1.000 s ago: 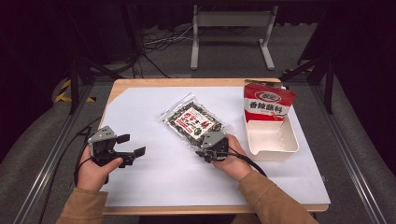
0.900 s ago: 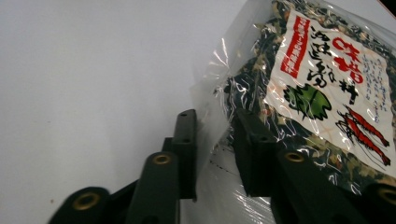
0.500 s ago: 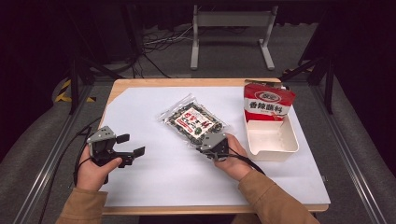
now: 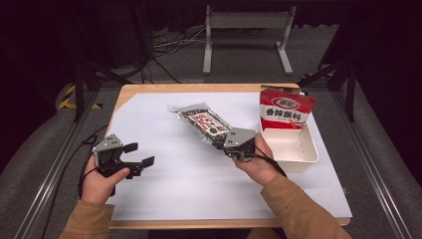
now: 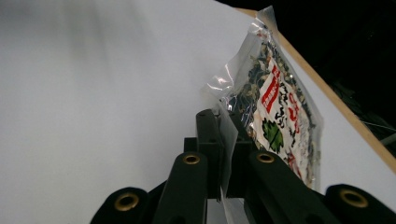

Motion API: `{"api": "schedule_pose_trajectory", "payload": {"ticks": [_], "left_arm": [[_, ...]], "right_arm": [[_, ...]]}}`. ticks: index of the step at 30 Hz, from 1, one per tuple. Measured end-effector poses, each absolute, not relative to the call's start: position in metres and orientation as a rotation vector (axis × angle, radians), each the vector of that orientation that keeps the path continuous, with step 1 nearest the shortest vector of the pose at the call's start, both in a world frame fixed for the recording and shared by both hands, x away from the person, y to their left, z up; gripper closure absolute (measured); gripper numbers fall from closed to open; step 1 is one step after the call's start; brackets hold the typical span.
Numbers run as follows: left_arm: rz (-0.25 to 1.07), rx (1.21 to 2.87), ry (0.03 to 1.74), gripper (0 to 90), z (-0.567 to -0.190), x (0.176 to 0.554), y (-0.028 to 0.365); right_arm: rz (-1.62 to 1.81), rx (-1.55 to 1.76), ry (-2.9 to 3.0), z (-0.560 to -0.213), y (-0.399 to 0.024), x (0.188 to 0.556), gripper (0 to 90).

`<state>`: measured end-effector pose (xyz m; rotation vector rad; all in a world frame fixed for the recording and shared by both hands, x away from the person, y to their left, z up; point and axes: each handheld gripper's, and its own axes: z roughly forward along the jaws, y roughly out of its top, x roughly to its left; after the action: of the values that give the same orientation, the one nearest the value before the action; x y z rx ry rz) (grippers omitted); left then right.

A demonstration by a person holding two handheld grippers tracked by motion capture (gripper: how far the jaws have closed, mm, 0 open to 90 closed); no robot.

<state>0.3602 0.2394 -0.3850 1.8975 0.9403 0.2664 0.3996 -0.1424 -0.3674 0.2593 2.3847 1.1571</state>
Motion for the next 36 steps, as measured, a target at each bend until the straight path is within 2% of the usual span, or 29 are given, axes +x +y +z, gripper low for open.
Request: {"api": "schedule_pose_trajectory", "payload": {"ticks": [17, 36], "left_arm": [[0.268, 1.893, 0.938, 13.6, -0.384, 0.359, 0.239], [0.314, 1.898, 0.884, 12.0, -0.378, 0.359, 0.235]], "right_arm": [[1.363, 0.286, 2.268, -0.288, -0.169, 0.389, 88.9], [1.419, 0.203, 2.296, -0.243, -0.176, 0.362, 88.9]]}}
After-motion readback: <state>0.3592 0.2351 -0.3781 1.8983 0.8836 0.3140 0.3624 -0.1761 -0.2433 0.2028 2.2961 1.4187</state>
